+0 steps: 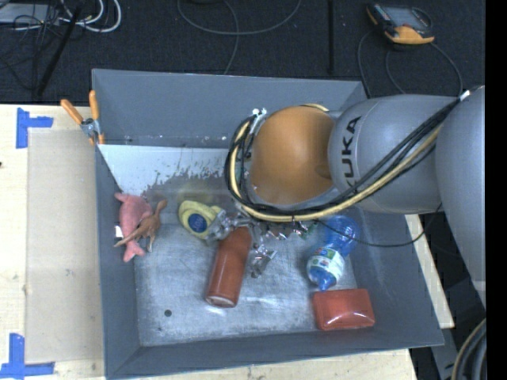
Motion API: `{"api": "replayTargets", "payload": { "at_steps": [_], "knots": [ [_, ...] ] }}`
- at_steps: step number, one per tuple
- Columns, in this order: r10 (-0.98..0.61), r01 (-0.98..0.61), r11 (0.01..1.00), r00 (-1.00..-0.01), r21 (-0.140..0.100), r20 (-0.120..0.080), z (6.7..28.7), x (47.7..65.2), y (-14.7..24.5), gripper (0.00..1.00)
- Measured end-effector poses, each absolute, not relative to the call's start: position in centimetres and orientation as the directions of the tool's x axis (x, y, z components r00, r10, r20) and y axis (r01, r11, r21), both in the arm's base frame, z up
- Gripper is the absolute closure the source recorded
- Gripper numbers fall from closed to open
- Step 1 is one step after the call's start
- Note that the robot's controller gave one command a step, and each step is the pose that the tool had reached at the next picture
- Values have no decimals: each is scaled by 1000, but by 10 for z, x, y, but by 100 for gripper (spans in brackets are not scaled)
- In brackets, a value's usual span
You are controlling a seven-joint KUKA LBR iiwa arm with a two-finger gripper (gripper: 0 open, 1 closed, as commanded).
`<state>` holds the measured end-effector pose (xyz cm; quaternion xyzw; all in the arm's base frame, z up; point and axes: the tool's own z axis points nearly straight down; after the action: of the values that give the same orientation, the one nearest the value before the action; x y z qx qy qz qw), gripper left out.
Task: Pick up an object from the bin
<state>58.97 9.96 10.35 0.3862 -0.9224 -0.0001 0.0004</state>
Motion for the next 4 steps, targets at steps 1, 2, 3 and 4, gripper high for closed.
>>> {"api": "replayTargets", "payload": {
  "at_steps": [1,2,3,4],
  "knots": [
    [-928,-928,372,-372,-2,1,77,589,108,100],
    [-928,-928,372,-372,-2,1,77,589,108,100],
    [-928,-928,373,-373,-2,0,79,588,108,100],
    [-927,-927,374,-374,4,1,89,586,108,100]
  ]
}}
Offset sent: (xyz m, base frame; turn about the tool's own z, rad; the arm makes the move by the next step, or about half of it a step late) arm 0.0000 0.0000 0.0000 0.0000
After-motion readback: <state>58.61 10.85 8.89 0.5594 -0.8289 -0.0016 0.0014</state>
